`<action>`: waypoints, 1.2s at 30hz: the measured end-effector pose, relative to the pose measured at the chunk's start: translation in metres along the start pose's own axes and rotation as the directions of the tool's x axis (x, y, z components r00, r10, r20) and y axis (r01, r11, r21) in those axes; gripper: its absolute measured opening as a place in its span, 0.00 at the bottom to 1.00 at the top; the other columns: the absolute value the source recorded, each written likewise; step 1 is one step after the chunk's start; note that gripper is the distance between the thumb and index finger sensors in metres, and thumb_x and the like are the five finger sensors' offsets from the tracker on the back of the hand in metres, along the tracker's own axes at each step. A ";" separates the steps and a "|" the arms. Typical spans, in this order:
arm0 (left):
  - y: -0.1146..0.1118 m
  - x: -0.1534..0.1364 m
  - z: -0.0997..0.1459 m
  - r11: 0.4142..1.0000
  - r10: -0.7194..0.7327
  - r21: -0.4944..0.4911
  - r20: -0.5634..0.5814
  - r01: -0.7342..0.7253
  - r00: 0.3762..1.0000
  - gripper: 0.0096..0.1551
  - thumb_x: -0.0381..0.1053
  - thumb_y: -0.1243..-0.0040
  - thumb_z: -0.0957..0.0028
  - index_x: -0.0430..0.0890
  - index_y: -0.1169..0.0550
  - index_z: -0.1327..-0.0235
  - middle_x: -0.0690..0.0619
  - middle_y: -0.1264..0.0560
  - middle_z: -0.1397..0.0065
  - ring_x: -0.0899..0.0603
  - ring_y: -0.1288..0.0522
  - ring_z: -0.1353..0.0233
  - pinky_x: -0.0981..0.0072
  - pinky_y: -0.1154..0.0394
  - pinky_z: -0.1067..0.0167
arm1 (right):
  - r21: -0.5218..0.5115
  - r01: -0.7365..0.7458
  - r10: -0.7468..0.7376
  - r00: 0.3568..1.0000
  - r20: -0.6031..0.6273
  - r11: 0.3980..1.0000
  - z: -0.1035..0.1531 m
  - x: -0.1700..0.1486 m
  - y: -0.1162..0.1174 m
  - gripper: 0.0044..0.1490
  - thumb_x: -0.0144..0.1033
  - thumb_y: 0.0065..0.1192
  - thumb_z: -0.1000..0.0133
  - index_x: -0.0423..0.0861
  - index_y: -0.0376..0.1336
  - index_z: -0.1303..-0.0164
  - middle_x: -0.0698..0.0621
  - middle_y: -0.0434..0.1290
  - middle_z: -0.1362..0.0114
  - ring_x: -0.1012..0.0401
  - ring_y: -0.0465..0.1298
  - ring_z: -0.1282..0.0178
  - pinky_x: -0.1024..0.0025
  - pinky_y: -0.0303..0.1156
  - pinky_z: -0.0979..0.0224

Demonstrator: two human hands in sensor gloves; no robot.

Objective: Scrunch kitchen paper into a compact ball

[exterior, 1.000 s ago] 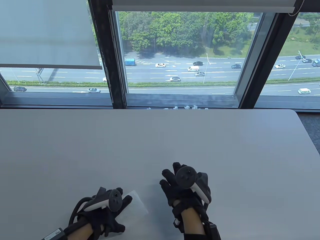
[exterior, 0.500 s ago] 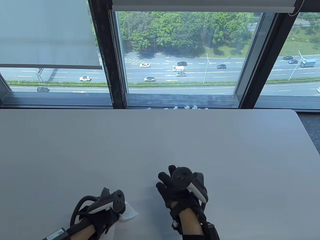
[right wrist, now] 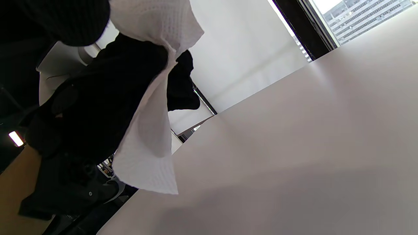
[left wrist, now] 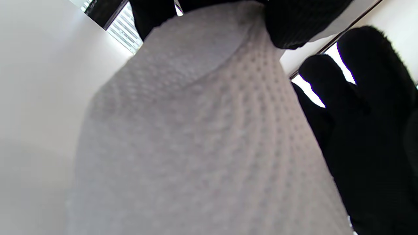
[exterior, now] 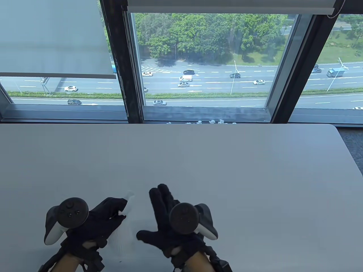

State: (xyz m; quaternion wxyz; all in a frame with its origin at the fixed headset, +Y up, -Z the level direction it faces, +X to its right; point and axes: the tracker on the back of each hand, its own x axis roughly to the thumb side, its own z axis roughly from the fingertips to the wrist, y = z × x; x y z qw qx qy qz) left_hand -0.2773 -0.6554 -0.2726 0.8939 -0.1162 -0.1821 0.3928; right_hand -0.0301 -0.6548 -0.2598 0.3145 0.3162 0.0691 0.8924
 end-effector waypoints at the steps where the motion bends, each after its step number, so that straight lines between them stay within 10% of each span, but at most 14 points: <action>1: -0.005 0.003 -0.001 1.000 0.012 -0.028 0.017 -0.011 1.000 0.26 0.65 0.41 0.39 0.75 0.35 0.29 0.72 0.31 0.26 0.63 0.26 0.29 0.58 0.30 0.17 | -0.024 -0.065 0.065 0.998 0.026 0.998 0.000 0.008 0.004 0.76 0.77 0.55 0.46 0.60 0.07 0.27 0.45 0.14 0.19 0.44 0.33 0.08 0.37 0.42 0.14; 10: -0.034 0.012 -0.006 0.972 0.113 -0.214 0.059 -0.098 0.992 0.30 0.71 0.50 0.39 0.69 0.38 0.24 0.70 0.31 0.22 0.61 0.27 0.24 0.57 0.33 0.14 | -0.261 -0.331 0.322 0.944 -0.078 0.907 0.003 0.028 0.017 0.57 0.59 0.62 0.38 0.58 0.30 0.15 0.53 0.48 0.14 0.61 0.70 0.21 0.57 0.64 0.17; 18: -0.047 0.022 -0.002 0.977 -0.022 -0.211 0.111 0.045 0.994 0.54 0.81 0.48 0.47 0.69 0.61 0.18 0.67 0.58 0.08 0.58 0.49 0.07 0.51 0.45 0.07 | -0.364 -0.288 0.225 0.953 -0.205 0.886 0.004 0.016 0.005 0.41 0.46 0.58 0.35 0.53 0.43 0.16 0.51 0.62 0.22 0.69 0.82 0.43 0.66 0.78 0.29; 21: -0.041 0.026 0.004 0.979 -0.171 -0.093 0.127 0.183 0.977 0.68 0.84 0.39 0.55 0.80 0.73 0.27 0.71 0.77 0.11 0.58 0.64 0.04 0.49 0.54 0.04 | -0.364 -0.139 0.051 0.969 -0.242 0.921 0.004 -0.002 -0.002 0.32 0.39 0.52 0.35 0.52 0.50 0.20 0.54 0.69 0.30 0.72 0.82 0.54 0.67 0.80 0.34; 23: -0.045 0.031 0.006 0.954 -0.262 -0.103 0.168 0.281 0.950 0.75 0.85 0.35 0.61 0.81 0.79 0.33 0.71 0.84 0.15 0.57 0.72 0.05 0.47 0.60 0.03 | -0.313 0.226 -0.307 0.920 -0.242 0.923 0.002 -0.023 0.000 0.32 0.39 0.48 0.35 0.52 0.48 0.19 0.55 0.68 0.31 0.73 0.81 0.55 0.66 0.79 0.32; 27: -0.064 0.041 0.006 0.880 -0.456 -0.068 0.151 0.469 0.877 0.77 0.83 0.33 0.60 0.78 0.79 0.34 0.70 0.83 0.15 0.57 0.72 0.05 0.47 0.59 0.03 | -0.118 0.721 -0.725 0.648 -0.232 0.683 -0.007 -0.051 0.015 0.34 0.41 0.43 0.34 0.52 0.41 0.18 0.57 0.65 0.29 0.70 0.79 0.49 0.61 0.72 0.22; 32: -0.055 0.041 0.008 0.874 -0.484 0.063 0.041 0.481 0.874 0.63 0.80 0.38 0.49 0.80 0.70 0.25 0.78 0.74 0.12 0.62 0.63 0.05 0.53 0.57 0.02 | -0.003 0.676 -0.668 0.728 -0.154 0.737 -0.011 -0.036 0.019 0.39 0.49 0.39 0.33 0.54 0.33 0.16 0.61 0.61 0.24 0.66 0.74 0.29 0.54 0.62 0.15; 36: -0.035 0.043 0.014 0.841 -0.503 0.209 -0.036 0.499 0.863 0.36 0.73 0.37 0.42 0.78 0.44 0.28 0.81 0.43 0.18 0.68 0.39 0.16 0.59 0.43 0.05 | 0.131 0.697 -0.684 0.717 -0.135 0.705 -0.012 -0.023 0.030 0.55 0.70 0.36 0.36 0.50 0.22 0.16 0.50 0.45 0.14 0.52 0.58 0.13 0.45 0.54 0.14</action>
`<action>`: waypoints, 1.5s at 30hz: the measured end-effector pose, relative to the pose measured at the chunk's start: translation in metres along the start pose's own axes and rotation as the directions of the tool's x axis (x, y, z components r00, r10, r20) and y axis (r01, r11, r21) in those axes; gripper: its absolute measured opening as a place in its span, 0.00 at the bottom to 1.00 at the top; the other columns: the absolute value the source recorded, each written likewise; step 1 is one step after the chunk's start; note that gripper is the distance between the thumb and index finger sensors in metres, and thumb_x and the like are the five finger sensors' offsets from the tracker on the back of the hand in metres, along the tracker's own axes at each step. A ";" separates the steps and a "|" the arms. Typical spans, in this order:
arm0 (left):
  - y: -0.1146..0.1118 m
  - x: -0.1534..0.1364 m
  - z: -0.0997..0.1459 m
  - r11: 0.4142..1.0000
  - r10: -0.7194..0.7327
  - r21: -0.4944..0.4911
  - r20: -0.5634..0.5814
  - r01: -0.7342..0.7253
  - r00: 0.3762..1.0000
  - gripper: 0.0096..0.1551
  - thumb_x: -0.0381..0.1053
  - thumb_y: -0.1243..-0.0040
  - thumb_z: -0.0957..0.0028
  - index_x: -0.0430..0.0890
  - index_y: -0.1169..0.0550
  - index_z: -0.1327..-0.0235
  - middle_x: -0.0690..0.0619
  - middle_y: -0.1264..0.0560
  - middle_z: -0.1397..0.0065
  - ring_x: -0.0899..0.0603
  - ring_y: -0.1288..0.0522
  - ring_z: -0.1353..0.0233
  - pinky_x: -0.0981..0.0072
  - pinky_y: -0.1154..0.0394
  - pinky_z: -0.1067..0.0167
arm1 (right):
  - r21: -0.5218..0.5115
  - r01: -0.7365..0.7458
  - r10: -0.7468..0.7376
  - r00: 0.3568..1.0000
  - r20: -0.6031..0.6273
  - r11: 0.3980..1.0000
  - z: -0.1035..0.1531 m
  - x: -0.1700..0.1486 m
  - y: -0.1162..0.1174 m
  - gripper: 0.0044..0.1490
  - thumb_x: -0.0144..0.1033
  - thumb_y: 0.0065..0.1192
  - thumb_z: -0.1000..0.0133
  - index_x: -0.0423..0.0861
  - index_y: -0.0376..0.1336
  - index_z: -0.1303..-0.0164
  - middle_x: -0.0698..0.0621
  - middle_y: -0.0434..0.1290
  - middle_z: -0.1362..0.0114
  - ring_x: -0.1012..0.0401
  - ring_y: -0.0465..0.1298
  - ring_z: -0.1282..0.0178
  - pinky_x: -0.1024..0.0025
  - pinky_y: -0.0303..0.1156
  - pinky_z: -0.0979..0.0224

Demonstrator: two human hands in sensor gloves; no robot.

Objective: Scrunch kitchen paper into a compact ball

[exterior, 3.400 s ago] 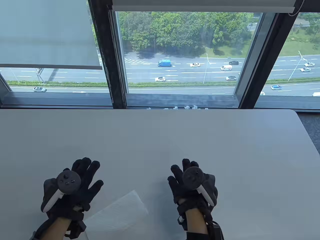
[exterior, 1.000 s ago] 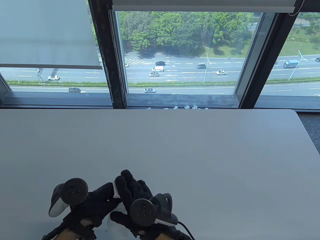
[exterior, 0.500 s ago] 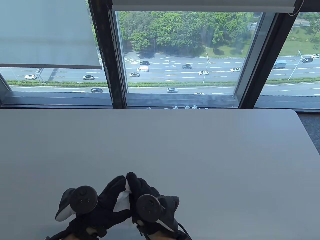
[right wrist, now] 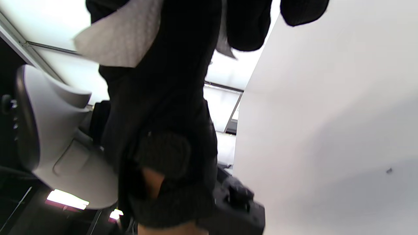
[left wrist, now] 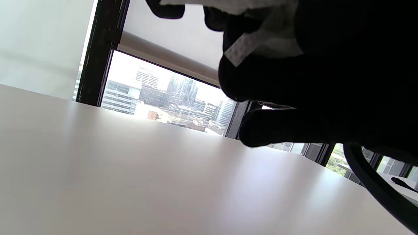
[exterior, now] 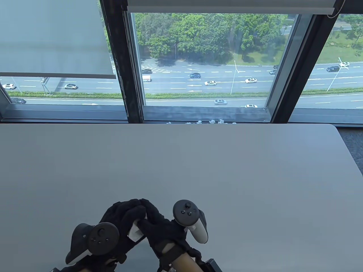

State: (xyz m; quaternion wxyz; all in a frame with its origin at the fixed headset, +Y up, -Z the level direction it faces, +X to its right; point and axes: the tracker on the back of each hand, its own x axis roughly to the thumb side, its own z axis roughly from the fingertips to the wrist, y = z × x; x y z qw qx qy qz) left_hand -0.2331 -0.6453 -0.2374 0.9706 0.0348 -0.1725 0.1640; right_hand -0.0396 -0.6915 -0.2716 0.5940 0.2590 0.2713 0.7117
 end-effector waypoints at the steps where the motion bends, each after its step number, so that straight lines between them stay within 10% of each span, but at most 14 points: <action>1: 0.002 -0.003 0.001 1.000 -0.005 0.025 -0.015 0.005 1.000 0.30 0.72 0.37 0.41 0.77 0.40 0.32 0.81 0.37 0.23 0.68 0.34 0.20 0.60 0.41 0.06 | 0.035 0.021 -0.021 1.000 -0.003 0.999 -0.001 0.000 0.003 0.59 0.74 0.37 0.37 0.50 0.20 0.17 0.46 0.40 0.14 0.49 0.54 0.11 0.44 0.53 0.15; 6: 0.002 -0.007 -0.001 1.000 -0.007 0.028 -0.045 0.008 0.999 0.26 0.71 0.35 0.41 0.75 0.35 0.35 0.78 0.30 0.31 0.67 0.27 0.29 0.60 0.36 0.09 | -0.052 -0.240 0.240 0.971 -0.002 0.969 0.002 0.012 0.008 0.69 0.77 0.50 0.39 0.49 0.18 0.18 0.45 0.36 0.13 0.49 0.56 0.12 0.44 0.56 0.15; 10: -0.007 -0.002 -0.002 0.998 -0.053 -0.032 0.011 0.053 0.999 0.38 0.75 0.34 0.47 0.74 0.40 0.28 0.79 0.33 0.27 0.68 0.30 0.25 0.58 0.39 0.07 | -0.206 -0.272 0.257 0.962 -0.095 0.940 0.006 0.010 0.006 0.51 0.57 0.48 0.33 0.49 0.28 0.16 0.49 0.52 0.18 0.60 0.71 0.24 0.52 0.63 0.17; 16: -0.014 0.005 0.000 0.994 -0.010 -0.106 0.091 0.020 0.996 0.69 0.84 0.36 0.57 0.80 0.69 0.23 0.76 0.70 0.09 0.61 0.59 0.04 0.50 0.53 0.02 | -0.219 -0.098 0.077 0.992 -0.103 0.971 0.005 -0.003 -0.014 0.40 0.47 0.45 0.33 0.53 0.36 0.16 0.59 0.63 0.27 0.67 0.77 0.38 0.56 0.65 0.18; 21: -0.009 0.001 0.001 0.998 -0.047 -0.034 0.031 0.048 0.998 0.54 0.79 0.34 0.53 0.80 0.55 0.24 0.80 0.56 0.11 0.66 0.46 0.10 0.55 0.48 0.03 | -0.111 -0.082 0.077 0.996 -0.056 0.990 0.002 0.000 -0.007 0.42 0.50 0.45 0.34 0.51 0.34 0.16 0.62 0.65 0.27 0.65 0.77 0.33 0.54 0.63 0.16; 26: 0.002 -0.009 -0.001 0.998 -0.048 0.027 -0.039 0.050 0.998 0.29 0.72 0.30 0.47 0.74 0.33 0.37 0.77 0.28 0.31 0.68 0.25 0.33 0.59 0.34 0.10 | -0.132 -0.079 0.073 0.996 -0.052 0.988 0.004 0.001 -0.006 0.62 0.77 0.43 0.38 0.50 0.24 0.16 0.50 0.50 0.16 0.53 0.64 0.17 0.43 0.57 0.17; 34: -0.010 0.008 0.002 0.990 -0.143 0.004 0.045 0.143 0.989 0.42 0.78 0.33 0.52 0.75 0.39 0.27 0.78 0.30 0.28 0.68 0.26 0.29 0.59 0.37 0.07 | -0.140 -0.117 0.098 0.985 -0.140 0.983 -0.001 -0.007 0.000 0.49 0.54 0.48 0.33 0.50 0.28 0.16 0.55 0.57 0.22 0.64 0.73 0.29 0.52 0.62 0.17; 38: -0.013 0.007 0.000 0.993 -0.011 -0.119 0.104 0.024 0.994 0.67 0.83 0.34 0.58 0.80 0.65 0.21 0.75 0.63 0.08 0.60 0.53 0.05 0.48 0.52 0.04 | -0.139 -0.014 0.000 0.995 -0.102 0.990 0.001 -0.009 -0.013 0.44 0.43 0.44 0.35 0.50 0.30 0.16 0.61 0.62 0.27 0.66 0.76 0.35 0.53 0.63 0.17; 45: -0.011 0.009 0.002 0.995 -0.096 -0.029 0.056 0.098 0.994 0.53 0.79 0.33 0.52 0.79 0.52 0.23 0.79 0.52 0.13 0.66 0.45 0.12 0.55 0.48 0.04 | 0.027 0.103 -0.102 0.994 -0.043 0.994 -0.007 -0.015 -0.007 0.45 0.45 0.42 0.34 0.49 0.27 0.18 0.61 0.62 0.24 0.67 0.77 0.30 0.54 0.61 0.15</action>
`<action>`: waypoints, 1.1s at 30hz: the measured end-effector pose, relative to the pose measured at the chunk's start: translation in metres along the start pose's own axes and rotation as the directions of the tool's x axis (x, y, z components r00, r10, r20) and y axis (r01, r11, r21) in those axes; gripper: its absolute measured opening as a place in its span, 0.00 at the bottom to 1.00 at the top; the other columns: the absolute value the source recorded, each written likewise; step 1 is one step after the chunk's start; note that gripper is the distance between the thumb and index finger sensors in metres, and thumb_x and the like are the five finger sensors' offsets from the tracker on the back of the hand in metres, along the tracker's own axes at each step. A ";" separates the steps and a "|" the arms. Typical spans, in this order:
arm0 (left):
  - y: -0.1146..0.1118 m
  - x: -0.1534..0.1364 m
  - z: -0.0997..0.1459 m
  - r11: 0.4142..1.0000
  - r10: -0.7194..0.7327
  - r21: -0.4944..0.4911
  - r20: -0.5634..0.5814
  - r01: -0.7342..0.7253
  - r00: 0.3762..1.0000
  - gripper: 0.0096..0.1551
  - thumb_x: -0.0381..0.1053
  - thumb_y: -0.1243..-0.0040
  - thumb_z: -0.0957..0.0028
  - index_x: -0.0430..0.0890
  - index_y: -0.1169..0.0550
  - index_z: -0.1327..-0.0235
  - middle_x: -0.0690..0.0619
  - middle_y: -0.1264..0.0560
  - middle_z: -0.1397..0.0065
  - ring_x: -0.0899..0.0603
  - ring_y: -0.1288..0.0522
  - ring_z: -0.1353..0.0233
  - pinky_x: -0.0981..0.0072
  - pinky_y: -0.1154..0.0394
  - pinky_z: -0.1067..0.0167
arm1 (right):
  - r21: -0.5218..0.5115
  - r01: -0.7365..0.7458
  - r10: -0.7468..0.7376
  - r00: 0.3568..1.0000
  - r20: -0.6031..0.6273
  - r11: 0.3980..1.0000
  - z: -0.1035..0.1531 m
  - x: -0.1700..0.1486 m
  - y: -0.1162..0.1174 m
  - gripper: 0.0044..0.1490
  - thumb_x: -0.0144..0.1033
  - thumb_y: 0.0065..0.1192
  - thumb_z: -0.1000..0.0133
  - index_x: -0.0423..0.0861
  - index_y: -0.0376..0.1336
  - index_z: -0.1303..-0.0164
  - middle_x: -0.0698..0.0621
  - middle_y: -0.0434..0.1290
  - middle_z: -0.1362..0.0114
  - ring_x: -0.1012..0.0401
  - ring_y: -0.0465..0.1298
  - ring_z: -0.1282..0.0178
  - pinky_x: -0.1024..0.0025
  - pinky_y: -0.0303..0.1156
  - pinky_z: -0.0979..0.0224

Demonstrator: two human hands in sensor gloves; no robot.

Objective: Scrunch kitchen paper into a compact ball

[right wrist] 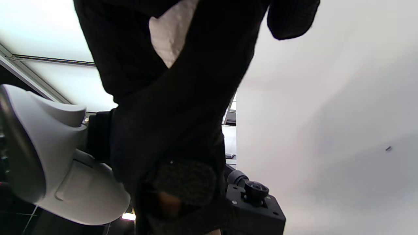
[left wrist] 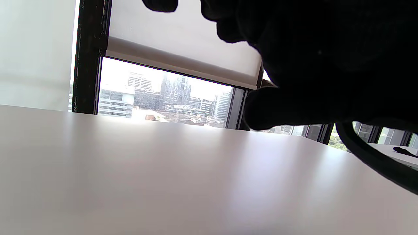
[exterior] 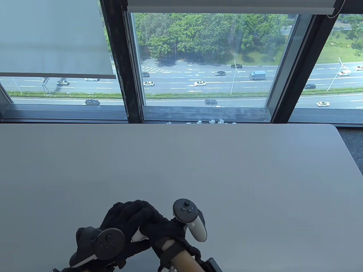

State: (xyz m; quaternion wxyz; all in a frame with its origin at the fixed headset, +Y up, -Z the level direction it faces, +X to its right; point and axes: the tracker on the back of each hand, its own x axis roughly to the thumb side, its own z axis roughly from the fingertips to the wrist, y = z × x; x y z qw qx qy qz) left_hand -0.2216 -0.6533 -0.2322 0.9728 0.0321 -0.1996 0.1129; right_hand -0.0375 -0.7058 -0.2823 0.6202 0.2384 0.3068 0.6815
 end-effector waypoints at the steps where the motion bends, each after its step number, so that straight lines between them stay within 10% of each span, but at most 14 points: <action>1: 0.003 -0.001 0.000 1.000 -0.007 0.030 -0.024 0.008 1.000 0.48 0.78 0.33 0.50 0.77 0.48 0.23 0.80 0.42 0.18 0.67 0.37 0.16 0.58 0.42 0.05 | 0.030 0.009 -0.008 1.000 -0.007 1.000 -0.001 -0.001 0.003 0.46 0.48 0.41 0.34 0.50 0.25 0.18 0.58 0.60 0.21 0.63 0.74 0.25 0.53 0.60 0.15; 4: 0.010 -0.012 -0.001 0.999 0.030 0.044 -0.058 -0.028 0.998 0.32 0.74 0.31 0.47 0.76 0.35 0.34 0.78 0.30 0.29 0.67 0.27 0.29 0.60 0.35 0.09 | 0.008 -0.084 0.085 0.995 -0.047 0.996 0.001 -0.001 0.011 0.59 0.71 0.40 0.36 0.48 0.20 0.18 0.46 0.43 0.14 0.50 0.60 0.14 0.44 0.57 0.17; 8: 0.013 -0.015 -0.001 0.997 -0.002 0.074 -0.086 0.009 0.996 0.30 0.72 0.29 0.48 0.75 0.32 0.37 0.76 0.27 0.33 0.67 0.24 0.34 0.62 0.31 0.13 | -0.027 -0.092 0.091 0.994 -0.053 0.995 0.002 0.003 0.008 0.62 0.79 0.45 0.39 0.48 0.29 0.15 0.46 0.47 0.15 0.51 0.64 0.17 0.44 0.59 0.18; 14: 0.001 0.002 0.003 0.997 -0.071 0.044 0.001 0.071 0.997 0.46 0.79 0.33 0.53 0.78 0.43 0.25 0.77 0.33 0.26 0.67 0.30 0.26 0.62 0.36 0.09 | -0.098 -0.126 0.112 0.985 -0.132 0.987 0.002 -0.003 0.001 0.39 0.59 0.51 0.33 0.51 0.44 0.21 0.55 0.63 0.25 0.62 0.77 0.32 0.51 0.65 0.20; 17: -0.001 0.006 0.002 0.998 -0.062 0.000 0.035 0.062 0.997 0.66 0.84 0.35 0.58 0.81 0.64 0.21 0.76 0.63 0.08 0.62 0.54 0.06 0.51 0.51 0.03 | -0.162 -0.108 0.088 0.988 -0.127 0.981 0.004 -0.003 -0.011 0.25 0.50 0.46 0.33 0.59 0.50 0.26 0.59 0.66 0.28 0.64 0.78 0.36 0.52 0.65 0.20; 19: -0.001 0.005 0.004 0.997 -0.067 0.028 0.025 0.066 0.997 0.67 0.84 0.35 0.58 0.81 0.65 0.22 0.76 0.67 0.08 0.62 0.59 0.04 0.51 0.54 0.02 | -0.131 -0.034 0.021 0.995 -0.099 0.991 0.004 -0.005 -0.013 0.25 0.49 0.44 0.34 0.59 0.49 0.26 0.60 0.66 0.30 0.65 0.78 0.38 0.52 0.64 0.19; 24: 0.002 0.001 0.003 0.997 -0.055 0.045 -0.018 0.056 0.998 0.49 0.81 0.33 0.54 0.78 0.47 0.24 0.78 0.46 0.13 0.64 0.43 0.12 0.58 0.43 0.05 | 0.063 0.000 0.003 0.998 -0.055 0.998 -0.003 -0.005 0.002 0.39 0.51 0.41 0.34 0.49 0.38 0.18 0.61 0.64 0.27 0.63 0.75 0.29 0.50 0.59 0.16; 28: 0.012 -0.007 0.002 0.996 -0.037 0.082 -0.056 0.041 0.998 0.30 0.75 0.29 0.50 0.74 0.31 0.37 0.77 0.28 0.30 0.68 0.26 0.32 0.65 0.29 0.15 | 0.076 -0.002 0.008 0.997 -0.071 0.997 -0.003 -0.006 0.009 0.57 0.72 0.41 0.36 0.47 0.25 0.17 0.48 0.51 0.16 0.50 0.63 0.16 0.41 0.56 0.18; 33: 0.009 -0.005 0.001 0.996 -0.045 0.077 -0.056 0.049 0.997 0.31 0.75 0.29 0.50 0.75 0.31 0.37 0.77 0.28 0.31 0.68 0.25 0.34 0.66 0.28 0.17 | 0.076 -0.146 0.156 0.979 -0.132 0.986 -0.003 -0.003 0.009 0.54 0.73 0.46 0.36 0.45 0.38 0.16 0.46 0.57 0.19 0.51 0.70 0.22 0.42 0.59 0.20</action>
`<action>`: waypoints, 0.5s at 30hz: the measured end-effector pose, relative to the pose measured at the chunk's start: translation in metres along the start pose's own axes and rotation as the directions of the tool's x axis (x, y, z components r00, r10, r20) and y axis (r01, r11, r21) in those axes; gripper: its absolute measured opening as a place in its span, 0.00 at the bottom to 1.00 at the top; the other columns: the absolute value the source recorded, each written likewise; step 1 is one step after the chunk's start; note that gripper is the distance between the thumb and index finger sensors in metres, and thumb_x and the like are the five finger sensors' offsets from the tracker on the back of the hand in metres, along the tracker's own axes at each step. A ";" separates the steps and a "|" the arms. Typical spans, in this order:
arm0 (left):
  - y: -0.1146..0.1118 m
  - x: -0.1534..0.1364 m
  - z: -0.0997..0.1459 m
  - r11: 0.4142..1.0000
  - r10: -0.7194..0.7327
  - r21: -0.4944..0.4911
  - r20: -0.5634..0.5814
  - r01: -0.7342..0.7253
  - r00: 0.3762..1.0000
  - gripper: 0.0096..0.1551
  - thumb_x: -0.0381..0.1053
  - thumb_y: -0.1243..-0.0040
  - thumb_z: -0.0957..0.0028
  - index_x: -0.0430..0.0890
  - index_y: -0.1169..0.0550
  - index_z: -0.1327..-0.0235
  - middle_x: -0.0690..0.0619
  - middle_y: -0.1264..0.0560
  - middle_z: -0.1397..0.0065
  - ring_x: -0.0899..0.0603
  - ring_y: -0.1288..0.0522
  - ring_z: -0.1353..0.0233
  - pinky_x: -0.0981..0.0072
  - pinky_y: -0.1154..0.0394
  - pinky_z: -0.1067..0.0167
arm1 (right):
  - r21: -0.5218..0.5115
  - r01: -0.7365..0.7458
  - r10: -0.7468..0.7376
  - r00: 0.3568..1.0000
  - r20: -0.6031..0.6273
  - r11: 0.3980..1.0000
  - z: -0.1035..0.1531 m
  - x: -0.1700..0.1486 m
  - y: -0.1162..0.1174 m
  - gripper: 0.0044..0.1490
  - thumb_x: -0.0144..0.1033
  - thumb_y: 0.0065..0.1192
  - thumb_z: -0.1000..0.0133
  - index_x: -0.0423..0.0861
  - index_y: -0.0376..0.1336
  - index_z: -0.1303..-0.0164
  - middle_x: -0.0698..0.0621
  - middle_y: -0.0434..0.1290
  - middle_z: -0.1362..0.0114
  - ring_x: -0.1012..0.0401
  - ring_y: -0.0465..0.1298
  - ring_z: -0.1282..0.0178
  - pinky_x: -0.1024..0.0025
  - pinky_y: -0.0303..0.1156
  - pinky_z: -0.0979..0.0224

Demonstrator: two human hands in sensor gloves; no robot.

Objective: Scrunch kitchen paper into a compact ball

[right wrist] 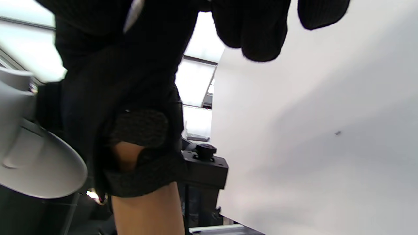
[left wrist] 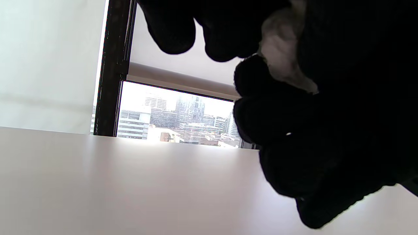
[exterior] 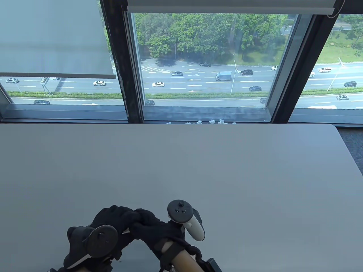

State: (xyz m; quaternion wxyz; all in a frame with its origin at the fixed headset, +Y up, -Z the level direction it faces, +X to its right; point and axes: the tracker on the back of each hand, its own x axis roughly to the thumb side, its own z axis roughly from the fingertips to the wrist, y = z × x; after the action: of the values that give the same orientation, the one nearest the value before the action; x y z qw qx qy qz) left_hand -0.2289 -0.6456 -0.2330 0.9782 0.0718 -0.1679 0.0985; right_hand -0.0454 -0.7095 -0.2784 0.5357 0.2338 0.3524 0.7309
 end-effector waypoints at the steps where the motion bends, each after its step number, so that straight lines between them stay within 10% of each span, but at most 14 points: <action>1: -0.004 0.005 0.002 1.000 -0.027 -0.006 0.024 0.028 0.999 0.34 0.75 0.30 0.50 0.75 0.34 0.33 0.77 0.28 0.30 0.68 0.26 0.33 0.66 0.28 0.17 | 0.003 -0.009 0.009 0.999 -0.032 1.000 -0.001 -0.002 0.002 0.49 0.71 0.45 0.35 0.46 0.41 0.18 0.49 0.60 0.22 0.54 0.73 0.25 0.45 0.61 0.21; 4: -0.015 0.014 0.001 0.994 -0.069 -0.083 0.090 0.077 0.993 0.62 0.81 0.33 0.57 0.80 0.58 0.19 0.74 0.56 0.07 0.61 0.48 0.06 0.53 0.48 0.03 | -0.068 0.058 -0.059 0.998 -0.011 0.996 -0.001 -0.005 -0.003 0.35 0.59 0.46 0.33 0.51 0.48 0.22 0.54 0.65 0.26 0.58 0.76 0.31 0.47 0.62 0.20; 7: -0.015 0.014 0.000 0.993 -0.057 -0.098 0.077 0.065 0.995 0.69 0.84 0.36 0.59 0.79 0.69 0.23 0.72 0.73 0.08 0.53 0.68 0.02 0.44 0.65 0.07 | -0.081 0.050 -0.051 0.999 -0.006 0.995 0.001 -0.005 -0.007 0.30 0.58 0.42 0.34 0.52 0.53 0.27 0.53 0.65 0.26 0.56 0.75 0.30 0.45 0.61 0.20; 10: -0.011 0.008 0.001 0.998 -0.034 -0.059 0.053 0.037 0.998 0.61 0.81 0.35 0.55 0.79 0.60 0.20 0.76 0.61 0.07 0.60 0.53 0.04 0.55 0.54 0.02 | 0.030 0.161 -0.162 0.986 0.045 0.986 -0.002 -0.005 -0.004 0.30 0.58 0.41 0.34 0.52 0.53 0.28 0.51 0.62 0.23 0.53 0.71 0.26 0.42 0.57 0.19; 15: 0.002 0.004 0.001 1.000 -0.004 -0.002 0.017 0.004 1.000 0.39 0.75 0.32 0.50 0.75 0.40 0.30 0.79 0.32 0.28 0.69 0.26 0.34 0.69 0.26 0.19 | -0.030 0.067 -0.066 0.997 0.030 0.997 0.002 -0.002 -0.002 0.40 0.68 0.41 0.34 0.50 0.49 0.22 0.47 0.58 0.20 0.49 0.68 0.22 0.40 0.56 0.20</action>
State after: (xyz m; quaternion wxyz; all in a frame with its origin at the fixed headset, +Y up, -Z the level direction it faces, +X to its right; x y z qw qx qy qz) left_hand -0.2262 -0.6432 -0.2306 0.9771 0.0720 -0.1763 0.0955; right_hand -0.0426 -0.7102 -0.2785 0.5684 0.2239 0.3409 0.7145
